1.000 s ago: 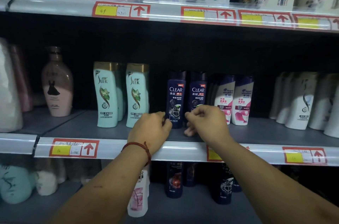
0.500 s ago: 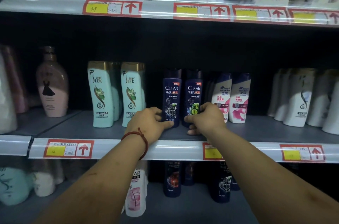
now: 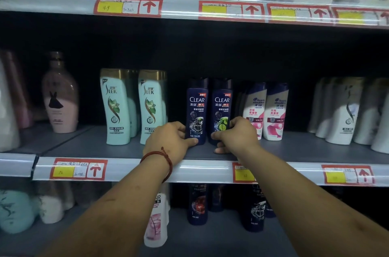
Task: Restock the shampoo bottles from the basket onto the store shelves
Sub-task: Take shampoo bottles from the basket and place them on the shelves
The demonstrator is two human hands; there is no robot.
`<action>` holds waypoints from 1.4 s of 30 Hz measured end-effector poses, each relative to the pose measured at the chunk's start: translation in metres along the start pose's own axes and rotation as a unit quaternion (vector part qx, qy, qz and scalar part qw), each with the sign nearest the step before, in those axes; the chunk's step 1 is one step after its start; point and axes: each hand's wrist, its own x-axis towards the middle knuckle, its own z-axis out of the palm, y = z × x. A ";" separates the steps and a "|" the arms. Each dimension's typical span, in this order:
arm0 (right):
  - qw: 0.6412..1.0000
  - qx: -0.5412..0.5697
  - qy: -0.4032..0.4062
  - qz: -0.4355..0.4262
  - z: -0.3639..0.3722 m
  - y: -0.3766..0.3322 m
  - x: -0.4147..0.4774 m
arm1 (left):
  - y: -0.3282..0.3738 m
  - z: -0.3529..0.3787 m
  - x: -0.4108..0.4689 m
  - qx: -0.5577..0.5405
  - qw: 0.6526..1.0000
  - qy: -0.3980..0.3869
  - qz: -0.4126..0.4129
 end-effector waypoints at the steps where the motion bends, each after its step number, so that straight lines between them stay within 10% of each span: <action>1: 1.000 -0.001 0.000 0.000 0.000 0.000 0.000 | 0.000 0.000 0.000 -0.001 1.000 0.001 0.001; 26: 0.995 -0.095 0.033 -0.015 0.001 -0.004 -0.004 | 0.004 -0.005 -0.005 0.002 0.999 0.024 0.023; 31: 0.967 -0.206 0.083 -0.124 -0.004 -0.002 -0.023 | -0.001 -0.029 -0.021 -0.030 0.996 0.006 0.084; 42: 0.955 -0.202 -0.067 -0.206 0.079 -0.043 -0.058 | -0.058 -0.087 -0.034 0.079 0.994 0.031 0.063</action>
